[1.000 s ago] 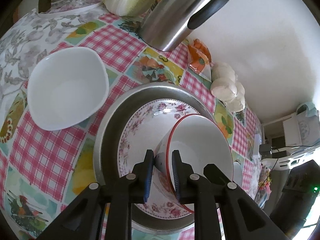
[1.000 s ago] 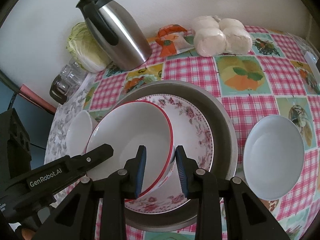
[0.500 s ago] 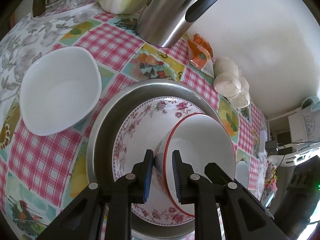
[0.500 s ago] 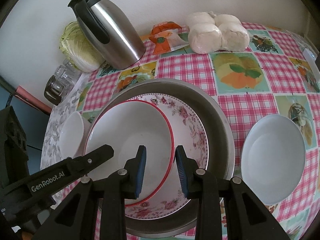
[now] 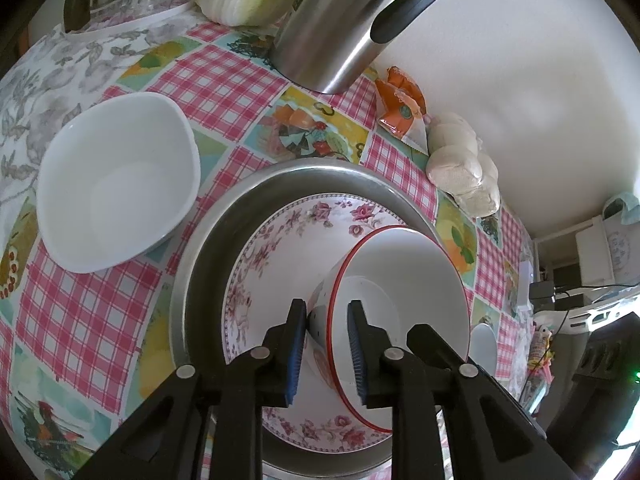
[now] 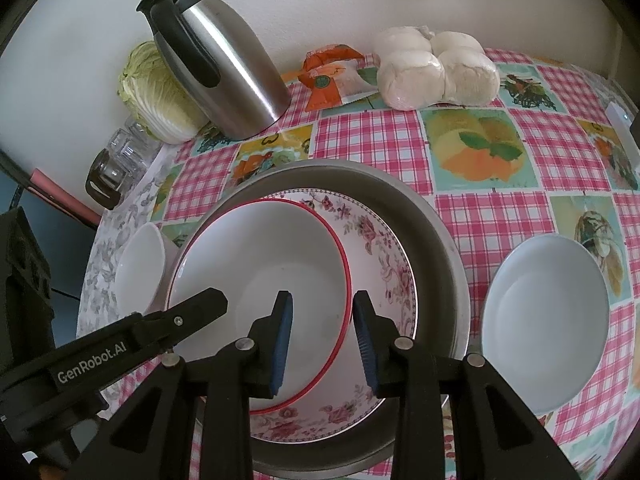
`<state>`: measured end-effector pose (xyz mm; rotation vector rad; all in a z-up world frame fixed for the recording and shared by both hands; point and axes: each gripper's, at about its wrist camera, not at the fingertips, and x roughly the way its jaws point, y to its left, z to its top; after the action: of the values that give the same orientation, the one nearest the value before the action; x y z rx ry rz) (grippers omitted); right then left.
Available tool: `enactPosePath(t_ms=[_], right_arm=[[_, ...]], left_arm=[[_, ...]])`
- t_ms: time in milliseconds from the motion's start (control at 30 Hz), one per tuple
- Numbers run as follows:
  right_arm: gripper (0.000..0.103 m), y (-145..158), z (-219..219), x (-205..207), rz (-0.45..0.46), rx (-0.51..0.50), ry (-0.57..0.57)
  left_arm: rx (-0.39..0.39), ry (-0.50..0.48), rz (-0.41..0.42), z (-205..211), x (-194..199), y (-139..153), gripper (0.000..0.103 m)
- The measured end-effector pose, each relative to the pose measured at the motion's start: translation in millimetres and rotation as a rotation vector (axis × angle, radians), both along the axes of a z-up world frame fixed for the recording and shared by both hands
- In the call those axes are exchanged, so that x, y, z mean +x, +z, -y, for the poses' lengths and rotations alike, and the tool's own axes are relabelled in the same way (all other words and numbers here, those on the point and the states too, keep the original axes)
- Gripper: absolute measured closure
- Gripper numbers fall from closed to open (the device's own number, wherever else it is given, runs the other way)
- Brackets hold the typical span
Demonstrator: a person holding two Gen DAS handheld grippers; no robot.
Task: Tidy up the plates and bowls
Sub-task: 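Lower the red-rimmed bowl onto the floral plate with both tools, then open both tools and pull them back from the bowl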
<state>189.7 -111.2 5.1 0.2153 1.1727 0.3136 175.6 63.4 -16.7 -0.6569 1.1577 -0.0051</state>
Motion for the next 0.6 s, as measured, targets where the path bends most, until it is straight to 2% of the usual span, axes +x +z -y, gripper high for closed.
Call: enactPosePath(t_ms=[200, 300, 367, 467, 500, 533, 600], right_arm=[[0.069, 16.7, 5.6, -4.2, 0.052, -0.012, -0.012], [0.069, 28.9, 9.1, -7.7, 0.084, -0.024, -0.015], [0.065, 35.3, 10.4, -10.1, 0.102, -0.044, -0.013], [0.058, 38.5, 11.6, -11.9, 0.110, -0.059, -0.008], [0.057, 38.9, 12.6, -12.2, 0.109, -0.064, -0.007], [0.054, 39.3, 13.6, -13.2, 0.109, -0.069, -0.009], [0.047, 40.0, 15.7, -15.7, 0.109, -0.079, -0.011]], left_arm=[[0.034, -0.006, 0.017, 0.1, -2.6, 11.5, 0.079], [0.075, -0.004, 0.021, -0.8, -5.2, 20.4, 0.079], [0.096, -0.002, 0.025, -2.1, -7.0, 26.3, 0.078], [0.119, 0.006, 0.030, -3.5, -10.6, 33.4, 0.061], [0.129, 0.009, 0.029, -3.6, -12.0, 34.8, 0.049], [0.141, 0.011, 0.028, -3.1, -13.1, 36.2, 0.042], [0.155, 0.014, 0.024, -2.0, -15.3, 37.0, 0.041]])
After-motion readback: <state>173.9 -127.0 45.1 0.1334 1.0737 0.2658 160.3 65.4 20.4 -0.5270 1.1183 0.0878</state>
